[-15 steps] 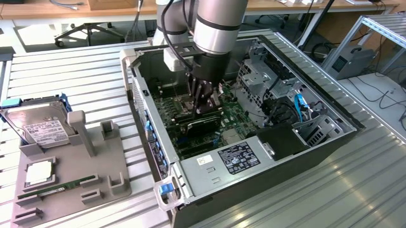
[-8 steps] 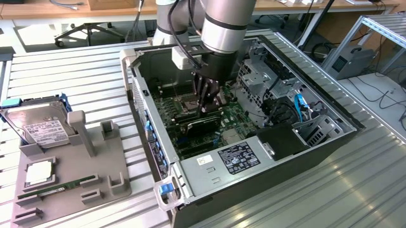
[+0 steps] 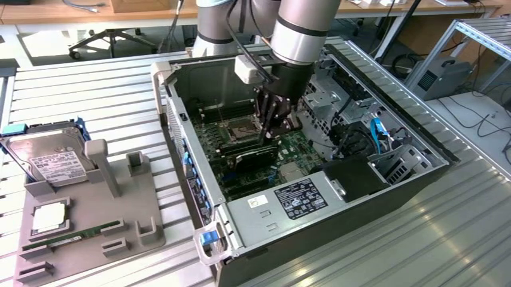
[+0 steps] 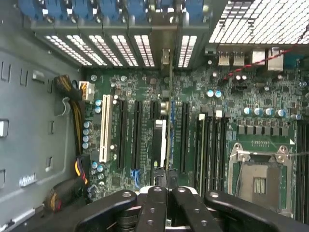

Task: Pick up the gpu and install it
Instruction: 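Press down on the gpu until it lock into place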

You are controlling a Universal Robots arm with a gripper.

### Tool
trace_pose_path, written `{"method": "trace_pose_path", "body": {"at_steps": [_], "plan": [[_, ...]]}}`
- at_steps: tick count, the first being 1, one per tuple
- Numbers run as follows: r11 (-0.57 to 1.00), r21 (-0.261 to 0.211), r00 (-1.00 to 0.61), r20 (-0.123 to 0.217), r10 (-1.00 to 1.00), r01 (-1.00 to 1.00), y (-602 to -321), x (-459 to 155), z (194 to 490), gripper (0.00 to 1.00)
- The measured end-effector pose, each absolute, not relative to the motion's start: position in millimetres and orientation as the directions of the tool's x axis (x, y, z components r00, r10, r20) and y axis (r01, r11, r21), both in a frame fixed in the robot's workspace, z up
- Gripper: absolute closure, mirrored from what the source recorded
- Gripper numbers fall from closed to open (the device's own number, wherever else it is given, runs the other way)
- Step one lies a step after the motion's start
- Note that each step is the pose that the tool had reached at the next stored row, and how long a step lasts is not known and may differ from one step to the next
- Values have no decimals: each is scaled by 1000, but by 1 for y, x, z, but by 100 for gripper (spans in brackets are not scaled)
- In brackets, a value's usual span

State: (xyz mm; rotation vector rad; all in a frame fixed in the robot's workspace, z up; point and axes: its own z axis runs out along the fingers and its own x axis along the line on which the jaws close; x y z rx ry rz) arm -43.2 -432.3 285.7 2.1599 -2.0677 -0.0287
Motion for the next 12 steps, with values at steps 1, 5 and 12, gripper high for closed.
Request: {"method": "trace_pose_path", "body": {"at_steps": [1,5,12], "plan": [[-38,124,49,90,-995,-992,-432,-40,286,89],[-38,129,50,90,-995,-991,-432,-31,286,89],[-38,130,50,90,-995,-991,-432,-30,286,89]]}}
